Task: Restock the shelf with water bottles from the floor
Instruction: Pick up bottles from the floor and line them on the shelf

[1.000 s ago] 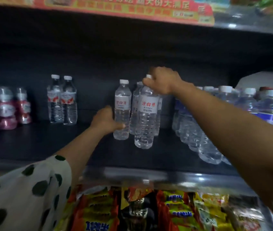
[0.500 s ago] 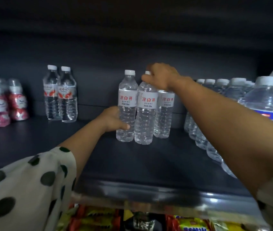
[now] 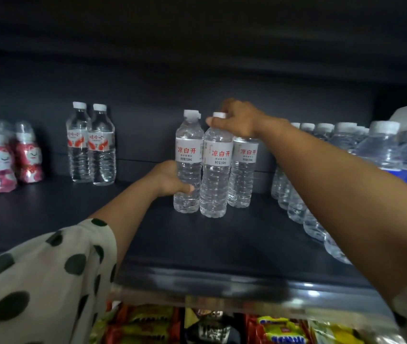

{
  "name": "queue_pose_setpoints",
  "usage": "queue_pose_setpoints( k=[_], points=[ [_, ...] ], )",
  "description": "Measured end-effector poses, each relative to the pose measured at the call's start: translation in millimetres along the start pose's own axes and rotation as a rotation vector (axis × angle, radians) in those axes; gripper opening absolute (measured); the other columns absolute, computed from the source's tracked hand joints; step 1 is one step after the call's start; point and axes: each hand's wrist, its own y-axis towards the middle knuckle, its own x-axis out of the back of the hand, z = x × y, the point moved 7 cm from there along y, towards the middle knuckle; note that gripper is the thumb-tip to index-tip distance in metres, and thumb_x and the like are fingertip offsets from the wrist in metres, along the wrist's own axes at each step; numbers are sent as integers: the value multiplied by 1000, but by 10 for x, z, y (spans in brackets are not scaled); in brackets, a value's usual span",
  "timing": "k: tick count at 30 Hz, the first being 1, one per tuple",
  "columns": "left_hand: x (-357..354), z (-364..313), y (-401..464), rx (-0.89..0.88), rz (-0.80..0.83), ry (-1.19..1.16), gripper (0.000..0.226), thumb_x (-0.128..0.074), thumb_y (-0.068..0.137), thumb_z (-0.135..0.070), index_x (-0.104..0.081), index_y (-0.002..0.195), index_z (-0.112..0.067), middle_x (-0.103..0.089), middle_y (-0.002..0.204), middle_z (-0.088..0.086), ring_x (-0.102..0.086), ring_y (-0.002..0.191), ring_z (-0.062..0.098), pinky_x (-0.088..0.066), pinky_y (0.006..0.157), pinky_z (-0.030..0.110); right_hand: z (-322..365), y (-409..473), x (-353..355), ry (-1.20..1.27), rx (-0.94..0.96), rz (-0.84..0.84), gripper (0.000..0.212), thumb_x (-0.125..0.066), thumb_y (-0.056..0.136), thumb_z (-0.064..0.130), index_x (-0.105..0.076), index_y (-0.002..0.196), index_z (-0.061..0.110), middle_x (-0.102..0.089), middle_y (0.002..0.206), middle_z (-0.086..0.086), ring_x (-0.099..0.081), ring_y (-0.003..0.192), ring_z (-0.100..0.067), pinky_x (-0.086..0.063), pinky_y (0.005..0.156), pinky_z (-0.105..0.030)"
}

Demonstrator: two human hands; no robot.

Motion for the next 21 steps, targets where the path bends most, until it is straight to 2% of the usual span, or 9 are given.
queue_pose_setpoints(
  k=[3, 5, 7, 9, 10, 14, 17, 21],
  points=[
    [82, -118, -112, 6, -19, 41, 22, -76, 78, -12, -61, 86, -26, -66, 97, -4, -61, 99, 17, -47, 93, 31, 27, -104, 51, 10, -36, -1, 66, -54, 87, 58, -43, 131, 10, -53, 129, -8, -52, 113, -24, -37, 81, -28],
    [162, -212, -259, 3, -47, 54, 25, -75, 79, -12, -55, 79, -26, -57, 84, -11, -57, 92, 14, -43, 82, 26, 83, -234, 117, 20, -58, -21, 71, -54, 89, 56, -35, 138, 9, -51, 135, -10, -50, 121, -26, -39, 87, -29],
    [241, -308, -439, -29, -80, 67, 22, -74, 80, -11, -60, 95, -17, -53, 90, -10, -54, 95, 14, -40, 81, 25, 175, -438, 200, 7, -71, -50, 71, -56, 89, 51, -31, 140, 9, -51, 135, -10, -51, 121, -28, -41, 91, -31],
    [301, -409, -682, -71, -104, 116, 39, -73, 81, -10, -58, 118, -9, -52, 99, -4, -51, 96, 13, -41, 83, 25, 323, -733, 232, -76, -70, -49, 67, -57, 90, 47, -32, 139, 8, -54, 129, -12, -53, 116, -30, -41, 85, -30],
    [319, -457, -823, -92, -113, 151, 42, -72, 82, -11, -56, 121, -7, -54, 101, -2, -52, 95, 14, -43, 84, 25, 422, -913, 223, -129, -57, -37, 64, -57, 90, 45, -35, 137, 8, -55, 125, -13, -54, 114, -30, -40, 81, -29],
    [264, -496, -1501, -131, -77, 300, 40, -73, 79, -17, -59, 114, -8, -61, 108, 6, -60, 100, 25, -52, 88, 36, 863, -1801, 66, -244, -4, 6, 43, -58, 88, 38, -47, 120, 12, -58, 114, -11, -56, 103, -32, -45, 79, -35],
    [97, -400, -2098, -160, -33, 436, 40, -71, 74, -18, -59, 111, -10, -62, 109, 9, -60, 102, 31, -53, 87, 41, 1145, -2543, -221, -293, 19, 64, 41, -59, 85, 36, -46, 116, 13, -54, 117, -11, -55, 103, -33, -47, 80, -40],
    [-323, -150, -2878, -238, 57, 567, 36, -69, 74, -18, -60, 108, -12, -63, 108, 10, -59, 104, 32, -52, 86, 41, 1357, -3482, -814, -318, 10, 189, 44, -59, 85, 34, -44, 118, 10, -51, 119, -13, -52, 110, -33, -43, 79, -38]
  ],
)
